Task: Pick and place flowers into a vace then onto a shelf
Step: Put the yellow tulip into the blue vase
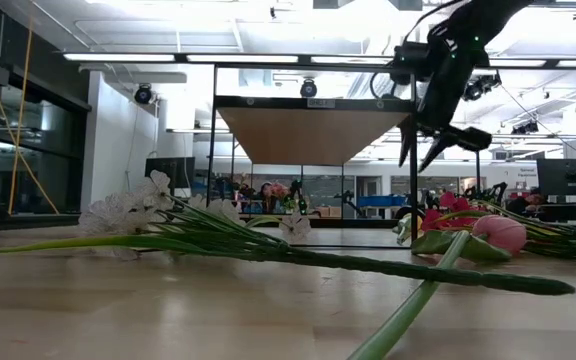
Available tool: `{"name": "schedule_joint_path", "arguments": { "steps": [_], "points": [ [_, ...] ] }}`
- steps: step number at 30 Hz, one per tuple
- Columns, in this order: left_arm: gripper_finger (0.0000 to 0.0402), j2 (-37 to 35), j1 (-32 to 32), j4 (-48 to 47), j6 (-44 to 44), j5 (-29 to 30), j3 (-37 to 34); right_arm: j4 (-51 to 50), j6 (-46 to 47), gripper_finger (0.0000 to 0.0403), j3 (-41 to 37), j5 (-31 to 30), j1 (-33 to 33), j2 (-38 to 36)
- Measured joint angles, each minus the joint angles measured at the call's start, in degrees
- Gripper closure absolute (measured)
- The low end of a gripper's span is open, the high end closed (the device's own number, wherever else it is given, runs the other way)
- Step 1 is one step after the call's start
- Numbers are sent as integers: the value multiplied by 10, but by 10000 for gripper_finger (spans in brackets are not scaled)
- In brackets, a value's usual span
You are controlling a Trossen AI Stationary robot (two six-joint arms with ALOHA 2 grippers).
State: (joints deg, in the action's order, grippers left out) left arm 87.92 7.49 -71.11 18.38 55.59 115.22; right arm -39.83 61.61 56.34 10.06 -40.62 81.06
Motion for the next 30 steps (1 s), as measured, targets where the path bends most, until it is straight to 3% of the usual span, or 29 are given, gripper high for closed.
{"name": "schedule_joint_path", "arguments": {
  "steps": [6, 22, 30],
  "points": [
    [263, 0, 0, 0, 0, 0, 0, 77, 17, 261, -39, 15, 3, 0],
    [263, 0, 0, -2, -1, -1, 0, 126, 24, 261, -59, -29, 5, 15],
    [263, 0, 0, -7, -1, -1, 0, 163, 14, 261, -59, 31, 3, 93]
  ]
}}
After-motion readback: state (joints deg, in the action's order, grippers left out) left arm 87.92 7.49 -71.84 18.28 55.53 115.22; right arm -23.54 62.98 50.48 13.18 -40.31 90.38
